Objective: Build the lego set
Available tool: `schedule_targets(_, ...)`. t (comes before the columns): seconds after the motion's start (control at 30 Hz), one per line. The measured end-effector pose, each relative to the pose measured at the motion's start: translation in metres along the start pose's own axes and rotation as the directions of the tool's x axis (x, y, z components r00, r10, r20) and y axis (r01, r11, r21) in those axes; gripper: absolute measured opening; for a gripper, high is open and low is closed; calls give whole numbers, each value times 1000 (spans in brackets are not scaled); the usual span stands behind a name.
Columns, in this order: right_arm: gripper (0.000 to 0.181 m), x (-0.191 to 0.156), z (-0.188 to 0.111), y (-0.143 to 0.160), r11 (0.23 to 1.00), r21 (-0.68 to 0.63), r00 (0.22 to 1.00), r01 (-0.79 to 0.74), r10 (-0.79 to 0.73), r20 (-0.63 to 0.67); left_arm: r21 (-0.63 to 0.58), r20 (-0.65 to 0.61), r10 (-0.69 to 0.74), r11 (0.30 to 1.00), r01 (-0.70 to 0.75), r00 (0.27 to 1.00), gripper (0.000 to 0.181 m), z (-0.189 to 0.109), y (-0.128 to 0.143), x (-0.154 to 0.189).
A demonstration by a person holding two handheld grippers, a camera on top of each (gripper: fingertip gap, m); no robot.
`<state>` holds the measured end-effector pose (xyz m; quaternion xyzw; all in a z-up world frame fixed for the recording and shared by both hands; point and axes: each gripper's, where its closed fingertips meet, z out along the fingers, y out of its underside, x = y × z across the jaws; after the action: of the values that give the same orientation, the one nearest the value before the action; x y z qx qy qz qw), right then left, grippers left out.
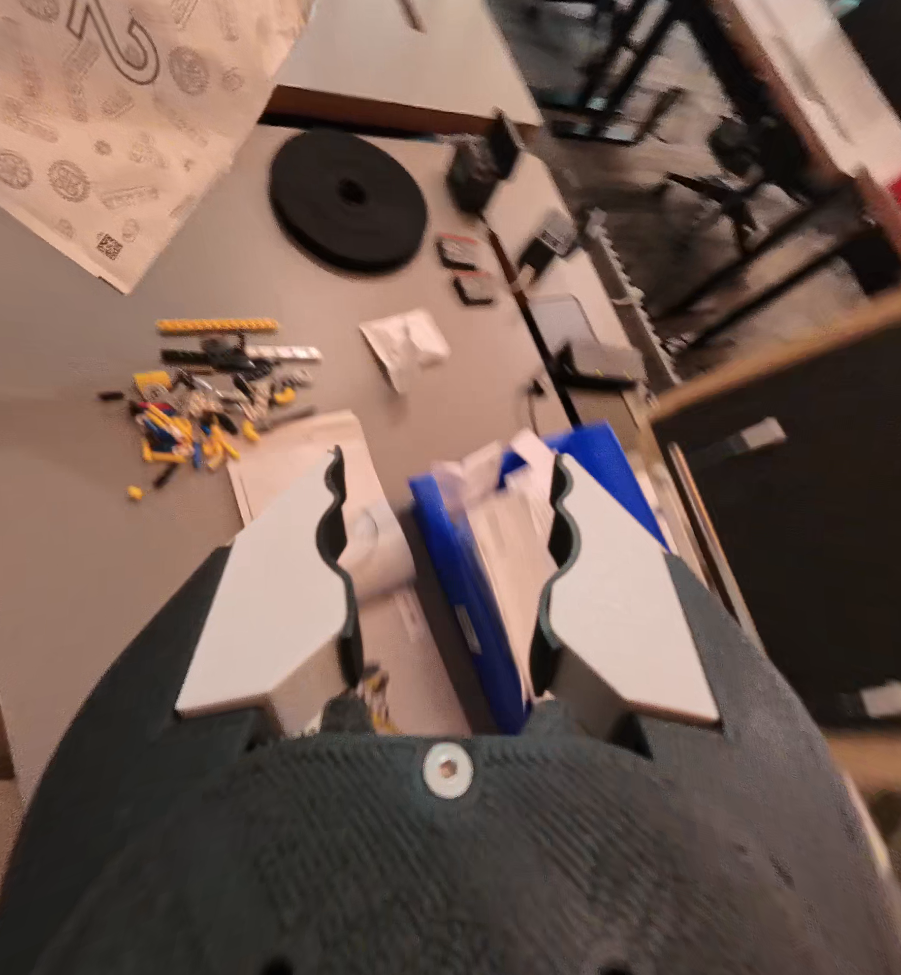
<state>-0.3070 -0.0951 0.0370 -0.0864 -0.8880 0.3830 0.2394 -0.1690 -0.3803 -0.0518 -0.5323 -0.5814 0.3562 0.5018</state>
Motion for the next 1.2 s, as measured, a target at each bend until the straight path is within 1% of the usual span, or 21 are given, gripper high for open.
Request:
schedule_targets(0.03,77,9,-27,23,999,0,998,-43,43,-52,-14,-48,11,1000,-12,999,1,13,0,22)
schedule_targets(0.17,77,25,-109,109,979,1,964,-202,199,-176,-48,-223,108,991,-121,969,1,67,-12,118)
schedule_targets(0.23,76,23,-137,137,970,29,949,-241,242,-202,-33,-260,244,965,-261,934,2,96,-27,161)
schedule_targets(0.27,76,20,-149,148,965,50,944,-259,263,-200,-18,-268,353,928,-371,896,2,113,-36,180)
schedule_targets(0.3,75,15,-159,157,959,73,939,-275,284,-192,-2,-268,480,867,-498,836,2,130,-45,198)
schedule_targets(0.33,74,8,-167,166,953,95,937,-289,302,-178,-8,-251,613,773,-635,749,2,149,-51,212)
schedule_targets(0.4,70,-5,-179,182,941,133,931,-312,331,-153,-88,-200,836,504,-859,511,3,191,-58,228)
schedule_targets(0.43,68,-10,-184,192,936,150,927,-320,342,-156,-109,-182,906,368,-924,382,3,211,-63,238)
schedule_targets(0.47,68,-15,-188,202,931,159,922,-329,353,-160,-103,-188,944,254,-962,270,3,229,-64,252)
schedule_targets(0.5,68,-21,-191,212,927,155,918,-342,365,-158,-79,-224,957,169,-982,183,3,244,-60,269)
schedule_targets(0.57,69,-32,-196,232,915,146,906,-377,397,-146,-33,-297,951,78,-996,84,3,270,-47,299)
schedule_targets(0.63,70,-40,-203,248,900,147,892,-411,430,-140,3,-353,935,33,-999,30,3,288,-35,323)
schedule_targets(0.7,69,-45,-212,259,885,155,877,-438,459,-140,25,-405,914,15,-1000,4,5,299,-21,338)
schedule_targets(0.77,69,-48,-221,266,874,165,865,-457,480,-147,17,-404,915,17,-1000,9,22,307,-16,342)
schedule_targets(0.8,69,-48,-226,269,869,171,859,-465,489,-152,16,-398,917,40,-999,30,31,308,-16,343)
schedule_targets(0.9,69,-48,-235,275,852,192,841,-488,517,-157,38,-413,896,196,-980,163,49,295,-26,339)
schedule_targets(0.97,69,-49,-236,276,839,206,831,-504,536,-149,39,-417,865,322,-946,277,56,277,-44,322)
schedule_targets(1.03,68,-49,-235,277,829,211,823,-518,550,-139,26,-404,822,448,-894,400,56,257,-65,289)
schedule_targets(1.1,68,-48,-231,278,823,215,819,-526,558,-133,-21,-365,767,560,-828,528,52,240,-79,240)
schedule_targets(1.13,68,-46,-229,277,820,219,818,-529,562,-128,-67,-333,734,607,-792,592,51,236,-80,209)
schedule_targets(1.2,68,-44,-221,272,809,233,814,-539,572,-101,-233,-236,699,634,-737,675,51,232,-63,134)
